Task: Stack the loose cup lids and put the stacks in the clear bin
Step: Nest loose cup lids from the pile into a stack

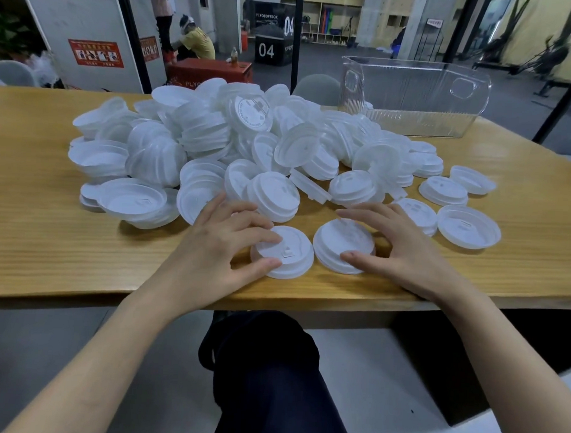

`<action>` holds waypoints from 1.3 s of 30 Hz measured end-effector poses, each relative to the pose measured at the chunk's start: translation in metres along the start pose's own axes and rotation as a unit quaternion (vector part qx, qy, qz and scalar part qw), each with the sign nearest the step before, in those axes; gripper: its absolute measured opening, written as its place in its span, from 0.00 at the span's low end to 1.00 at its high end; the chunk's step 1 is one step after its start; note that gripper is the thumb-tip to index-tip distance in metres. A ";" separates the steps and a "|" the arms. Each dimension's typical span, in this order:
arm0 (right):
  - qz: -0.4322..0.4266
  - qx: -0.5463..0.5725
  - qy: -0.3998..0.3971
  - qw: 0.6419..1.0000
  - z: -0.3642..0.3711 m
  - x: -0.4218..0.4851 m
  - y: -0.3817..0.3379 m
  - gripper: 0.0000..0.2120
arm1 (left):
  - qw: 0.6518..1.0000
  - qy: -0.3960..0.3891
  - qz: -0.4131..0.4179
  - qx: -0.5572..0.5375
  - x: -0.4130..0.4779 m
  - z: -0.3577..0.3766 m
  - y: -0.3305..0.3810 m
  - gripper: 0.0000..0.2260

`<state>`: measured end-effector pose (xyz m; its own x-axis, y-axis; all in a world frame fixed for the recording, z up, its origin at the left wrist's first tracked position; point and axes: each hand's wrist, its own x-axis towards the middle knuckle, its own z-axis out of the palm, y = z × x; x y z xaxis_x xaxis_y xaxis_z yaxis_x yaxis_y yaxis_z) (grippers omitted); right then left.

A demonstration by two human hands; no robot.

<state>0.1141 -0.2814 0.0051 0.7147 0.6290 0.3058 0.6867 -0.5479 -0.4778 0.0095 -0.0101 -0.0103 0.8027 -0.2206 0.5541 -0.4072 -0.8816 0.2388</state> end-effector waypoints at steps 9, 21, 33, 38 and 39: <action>0.012 0.072 0.021 0.997 -0.001 0.001 0.005 0.25 | 0.997 -0.067 0.021 0.026 0.003 0.001 0.002 0.19; 0.058 0.134 0.124 0.982 -0.001 0.004 0.001 0.15 | 0.999 0.035 -0.012 -0.039 0.004 -0.004 -0.002 0.19; -0.063 0.107 0.000 0.992 0.031 0.023 -0.037 0.21 | 0.995 0.056 -0.065 -0.042 0.000 -0.002 -0.003 0.19; -0.060 0.083 -0.010 0.995 0.033 0.025 -0.036 0.21 | 0.996 0.044 -0.059 -0.041 -0.001 -0.003 -0.001 0.18; -0.059 0.082 -0.010 0.995 0.033 0.025 -0.036 0.22 | 0.997 0.040 -0.056 -0.041 -0.001 -0.004 0.000 0.17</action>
<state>0.1027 -0.2275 0.0028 0.6265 0.6952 0.3524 0.7337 -0.3733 -0.5677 0.0076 -0.0080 -0.0077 0.8090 -0.0856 0.5816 -0.3538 -0.8610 0.3654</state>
